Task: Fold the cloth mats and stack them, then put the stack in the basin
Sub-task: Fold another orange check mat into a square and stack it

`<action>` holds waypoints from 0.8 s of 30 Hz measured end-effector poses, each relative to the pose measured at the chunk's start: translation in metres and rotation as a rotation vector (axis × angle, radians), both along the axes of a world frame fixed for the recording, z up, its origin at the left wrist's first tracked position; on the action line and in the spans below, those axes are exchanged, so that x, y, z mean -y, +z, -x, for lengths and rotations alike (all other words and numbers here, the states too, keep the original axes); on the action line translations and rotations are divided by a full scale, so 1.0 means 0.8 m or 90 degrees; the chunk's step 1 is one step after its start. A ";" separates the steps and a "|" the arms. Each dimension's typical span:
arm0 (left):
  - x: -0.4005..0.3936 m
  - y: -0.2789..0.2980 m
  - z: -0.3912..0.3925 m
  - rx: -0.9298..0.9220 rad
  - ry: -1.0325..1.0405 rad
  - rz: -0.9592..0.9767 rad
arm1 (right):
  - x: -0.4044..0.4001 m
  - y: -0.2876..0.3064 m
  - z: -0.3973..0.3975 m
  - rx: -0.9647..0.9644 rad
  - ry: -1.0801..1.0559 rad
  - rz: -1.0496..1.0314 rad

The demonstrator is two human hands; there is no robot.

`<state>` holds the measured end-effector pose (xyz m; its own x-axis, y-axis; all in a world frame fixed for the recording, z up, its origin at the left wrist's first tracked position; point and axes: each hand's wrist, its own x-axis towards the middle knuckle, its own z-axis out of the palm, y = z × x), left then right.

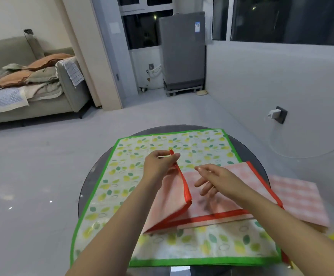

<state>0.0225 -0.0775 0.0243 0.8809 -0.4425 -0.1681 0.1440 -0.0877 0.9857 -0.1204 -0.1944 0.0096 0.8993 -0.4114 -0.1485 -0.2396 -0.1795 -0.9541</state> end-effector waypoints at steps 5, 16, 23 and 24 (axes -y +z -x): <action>0.030 -0.040 0.013 0.039 -0.001 -0.079 | -0.004 -0.013 0.002 -0.061 0.007 0.036; 0.043 -0.077 0.018 0.124 -0.070 -0.184 | -0.015 -0.056 -0.001 -0.108 -0.002 0.262; 0.027 -0.089 -0.020 0.464 -0.144 -0.421 | -0.021 -0.062 -0.002 -0.102 0.003 0.304; 0.026 -0.089 -0.020 0.457 -0.154 -0.412 | -0.020 -0.063 -0.002 -0.103 0.001 0.303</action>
<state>0.0388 -0.0983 -0.0466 0.7668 -0.6346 0.0968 -0.5600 -0.5876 0.5840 -0.1186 -0.1780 -0.0406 0.8811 -0.4658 -0.0824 -0.3769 -0.5860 -0.7174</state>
